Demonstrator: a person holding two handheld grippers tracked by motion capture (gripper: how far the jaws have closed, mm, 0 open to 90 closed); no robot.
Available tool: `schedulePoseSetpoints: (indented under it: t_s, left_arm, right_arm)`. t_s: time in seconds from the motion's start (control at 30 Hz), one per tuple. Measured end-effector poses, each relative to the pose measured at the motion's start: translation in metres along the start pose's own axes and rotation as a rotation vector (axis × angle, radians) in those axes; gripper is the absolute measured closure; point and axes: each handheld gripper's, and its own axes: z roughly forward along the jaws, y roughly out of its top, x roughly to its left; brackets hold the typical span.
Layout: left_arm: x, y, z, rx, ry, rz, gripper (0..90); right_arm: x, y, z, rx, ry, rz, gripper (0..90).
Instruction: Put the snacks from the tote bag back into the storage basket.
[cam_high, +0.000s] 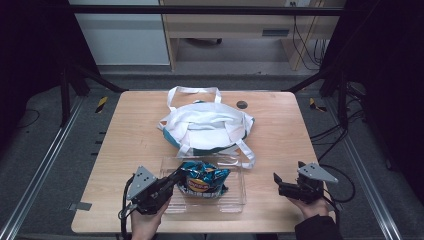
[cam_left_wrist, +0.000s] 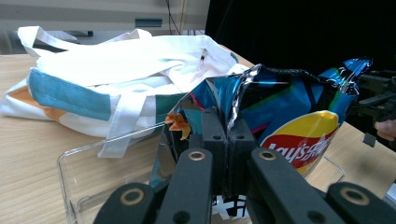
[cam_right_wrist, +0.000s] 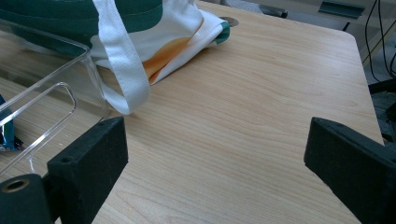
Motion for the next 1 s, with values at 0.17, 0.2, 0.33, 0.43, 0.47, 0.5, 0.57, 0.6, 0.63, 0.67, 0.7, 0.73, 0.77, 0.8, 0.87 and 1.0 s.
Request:
schedulePoseSetpoints:
  t_s: [0.17, 0.2, 0.33, 0.43, 0.47, 0.5, 0.57, 0.6, 0.63, 0.67, 0.7, 0.73, 0.77, 0.8, 0.87, 1.0]
  left_arm:
    - [0.002, 0.001, 0.002, -0.003, 0.007, -0.006, 88.2]
    - [0.002, 0.001, 0.002, -0.004, 0.009, -0.006, 88.2]
    - [0.003, 0.001, 0.004, -0.013, 0.017, -0.011, 87.6]
    - [0.004, 0.003, 0.007, -0.016, 0.019, -0.019, 87.6]
    - [0.004, 0.003, 0.007, -0.016, 0.019, -0.019, 87.6]
    - [0.005, 0.004, 0.009, -0.015, 0.021, -0.024, 87.6]
    - [0.005, 0.005, 0.01, -0.015, 0.023, -0.024, 87.6]
    - [0.006, 0.006, 0.011, -0.014, 0.022, -0.024, 87.5]
    - [0.006, 0.006, 0.012, -0.015, 0.023, -0.027, 87.4]
    - [0.006, 0.006, 0.013, -0.016, 0.027, -0.026, 87.4]
    - [0.006, 0.006, 0.014, -0.017, 0.031, -0.026, 87.4]
    - [0.007, 0.007, 0.015, -0.018, 0.033, -0.028, 87.3]
    - [0.007, 0.007, 0.015, -0.018, 0.033, -0.028, 87.3]
    - [0.007, 0.007, 0.015, -0.019, 0.035, -0.029, 87.3]
    - [0.007, 0.008, 0.018, -0.023, 0.039, -0.034, 87.3]
    - [0.008, 0.01, 0.022, -0.027, 0.042, -0.043, 87.4]
  right_arm:
    - [0.001, 0.0, 0.0, 0.003, 0.002, 0.002, 6.5]
    - [0.001, 0.0, 0.0, 0.003, 0.002, 0.002, 6.5]
    - [0.001, 0.0, 0.001, 0.005, 0.004, -0.002, 6.5]
    - [0.001, 0.0, 0.001, 0.007, 0.004, -0.002, 6.5]
    - [0.001, 0.0, 0.001, 0.007, 0.004, -0.002, 6.5]
    - [0.001, 0.0, 0.002, 0.009, 0.002, -0.002, 6.5]
    - [0.001, 0.0, 0.002, 0.011, 0.002, 0.0, 6.5]
    - [0.001, 0.0, 0.002, 0.011, 0.003, -0.002, 6.5]
    - [0.001, 0.0, 0.003, 0.012, 0.002, -0.006, 6.5]
    - [0.001, 0.0, 0.003, 0.012, 0.002, -0.006, 6.5]
    - [0.001, 0.0, 0.003, 0.014, 0.003, -0.002, 6.5]
    - [0.001, 0.0, 0.003, 0.015, 0.004, -0.003, 6.5]
    - [0.001, 0.0, 0.003, 0.015, 0.004, -0.003, 6.5]
    - [0.001, 0.0, 0.003, 0.015, 0.004, -0.004, 6.5]
    - [0.001, 0.0, 0.003, 0.016, 0.002, -0.006, 6.5]
    - [0.001, 0.0, 0.003, 0.015, 0.001, -0.008, 6.5]
